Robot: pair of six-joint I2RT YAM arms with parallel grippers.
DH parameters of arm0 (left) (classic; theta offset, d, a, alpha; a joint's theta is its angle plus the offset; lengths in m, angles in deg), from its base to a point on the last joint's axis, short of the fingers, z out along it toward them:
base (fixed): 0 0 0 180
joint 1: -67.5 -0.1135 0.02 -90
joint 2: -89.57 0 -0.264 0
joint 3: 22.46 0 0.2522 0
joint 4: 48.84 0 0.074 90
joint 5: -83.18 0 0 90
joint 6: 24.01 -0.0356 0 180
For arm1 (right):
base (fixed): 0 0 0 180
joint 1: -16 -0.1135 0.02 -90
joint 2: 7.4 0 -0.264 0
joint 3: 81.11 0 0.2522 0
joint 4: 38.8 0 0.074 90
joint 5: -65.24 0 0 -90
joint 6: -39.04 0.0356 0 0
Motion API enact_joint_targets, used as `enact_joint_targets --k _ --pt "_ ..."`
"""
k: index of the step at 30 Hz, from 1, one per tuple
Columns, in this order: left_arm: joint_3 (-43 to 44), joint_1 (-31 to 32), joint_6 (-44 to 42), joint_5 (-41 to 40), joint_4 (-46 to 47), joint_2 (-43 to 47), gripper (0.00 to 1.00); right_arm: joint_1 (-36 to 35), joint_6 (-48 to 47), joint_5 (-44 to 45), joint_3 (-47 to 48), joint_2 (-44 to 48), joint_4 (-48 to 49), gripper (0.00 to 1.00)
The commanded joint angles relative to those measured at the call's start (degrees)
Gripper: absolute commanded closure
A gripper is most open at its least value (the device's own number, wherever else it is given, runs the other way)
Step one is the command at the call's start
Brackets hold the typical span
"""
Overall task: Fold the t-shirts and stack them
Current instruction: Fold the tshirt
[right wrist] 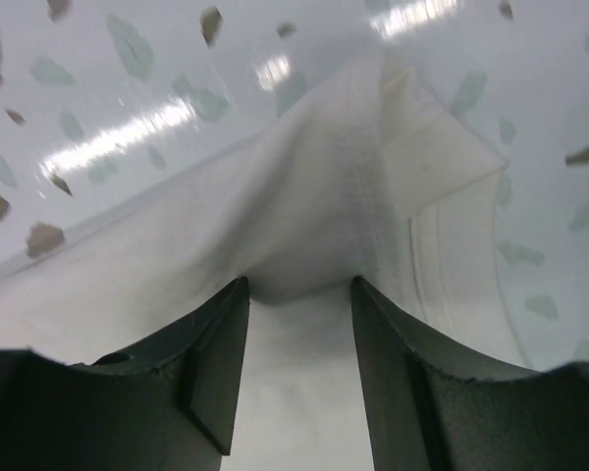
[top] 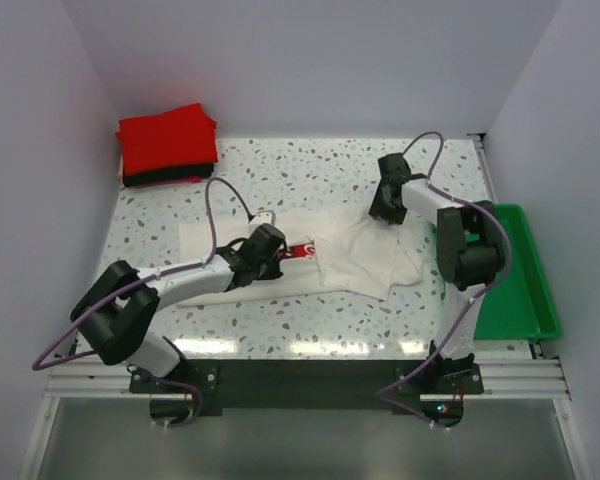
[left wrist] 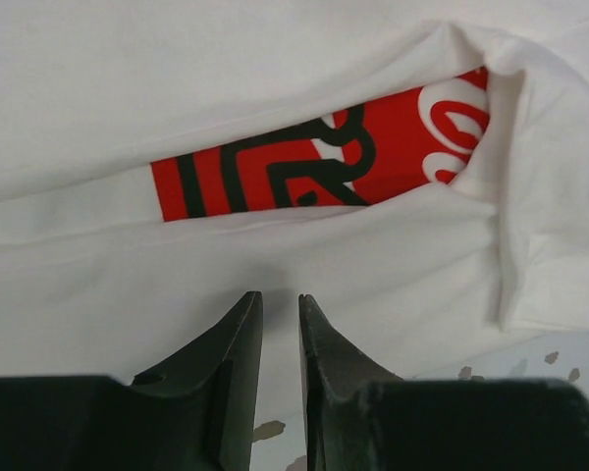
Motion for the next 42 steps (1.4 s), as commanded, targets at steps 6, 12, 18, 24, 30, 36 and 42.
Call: enact_joint_targets --k 6,12,18,24,30,36,42 --pt "-1.2 -1.3 2.1 -2.7 0.3 -2.5 0.75 0.6 -5.0 -2.6 29.4 -20.2 -8.1 0.5" --pt "-3.4 0.9 5.6 2.0 4.0 -6.1 0.81 0.6 -8.7 -8.1 44.7 -28.5 -8.8 0.42" --pt "-2.5 10.5 13.8 2.9 7.5 -8.7 0.82 0.3 -11.4 -14.9 50.0 -30.5 -6.9 0.33" --pt "1.8 11.6 12.1 3.9 8.6 -7.1 0.69 -0.5 -12.4 -12.2 51.6 -26.8 -8.7 0.15" --pt "6.8 8.6 4.2 -2.7 -0.2 0.9 0.56 -0.4 -8.5 -5.6 45.2 -15.7 -11.2 0.09" --pt "4.7 6.2 1.8 -7.3 -9.3 5.4 0.68 -0.7 -3.0 -4.5 24.7 -2.7 -6.7 0.13" --pt "-2.1 6.3 2.4 -5.8 -9.4 6.8 0.83 -1.9 -1.5 -6.6 10.3 2.6 -1.9 0.37"
